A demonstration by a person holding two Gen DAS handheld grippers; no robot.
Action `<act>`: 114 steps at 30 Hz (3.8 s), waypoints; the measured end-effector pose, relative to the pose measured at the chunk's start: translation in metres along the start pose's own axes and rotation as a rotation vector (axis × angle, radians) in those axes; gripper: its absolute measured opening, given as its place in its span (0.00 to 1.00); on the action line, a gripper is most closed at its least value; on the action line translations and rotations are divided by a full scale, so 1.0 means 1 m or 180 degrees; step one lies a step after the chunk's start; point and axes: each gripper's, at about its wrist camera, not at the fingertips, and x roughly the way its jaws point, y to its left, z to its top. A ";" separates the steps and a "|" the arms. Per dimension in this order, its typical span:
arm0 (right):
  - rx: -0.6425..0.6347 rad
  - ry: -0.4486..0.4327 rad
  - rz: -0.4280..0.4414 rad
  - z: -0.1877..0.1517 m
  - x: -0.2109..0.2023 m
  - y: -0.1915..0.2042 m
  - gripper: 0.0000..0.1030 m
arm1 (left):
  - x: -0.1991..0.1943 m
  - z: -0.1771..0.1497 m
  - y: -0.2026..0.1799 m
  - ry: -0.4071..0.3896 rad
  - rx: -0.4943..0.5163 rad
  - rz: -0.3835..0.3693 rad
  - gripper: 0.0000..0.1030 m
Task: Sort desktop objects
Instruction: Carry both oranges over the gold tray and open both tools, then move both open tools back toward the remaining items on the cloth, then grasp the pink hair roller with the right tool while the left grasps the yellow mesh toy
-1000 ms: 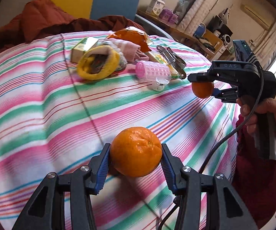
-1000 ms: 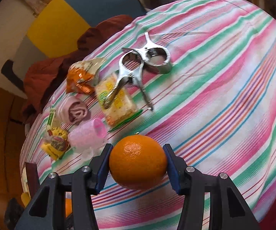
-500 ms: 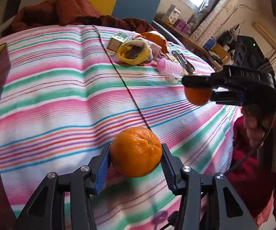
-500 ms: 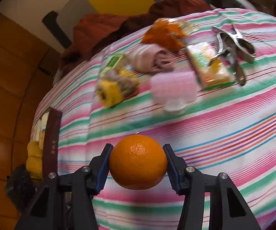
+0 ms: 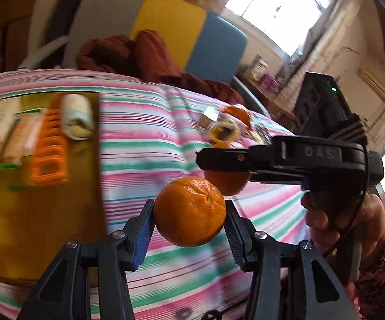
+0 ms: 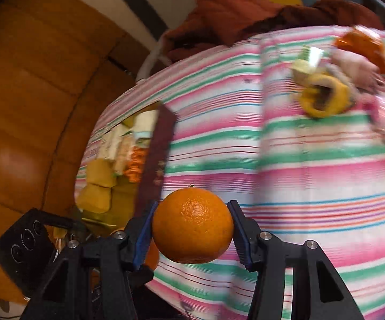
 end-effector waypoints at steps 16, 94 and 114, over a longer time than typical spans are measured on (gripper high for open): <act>-0.0559 0.0632 -0.0094 -0.002 0.165 0.137 0.54 | -0.048 -0.007 0.155 -0.0124 -0.0910 0.0892 0.60; -0.1015 -0.0446 -0.1600 0.006 -0.012 -0.015 0.68 | 0.011 -0.004 -0.009 -0.0047 0.0012 0.0869 0.61; 0.0047 -0.0313 -0.1974 0.069 -0.049 -0.179 0.79 | 0.081 0.009 -0.062 0.0452 0.0403 0.0564 0.66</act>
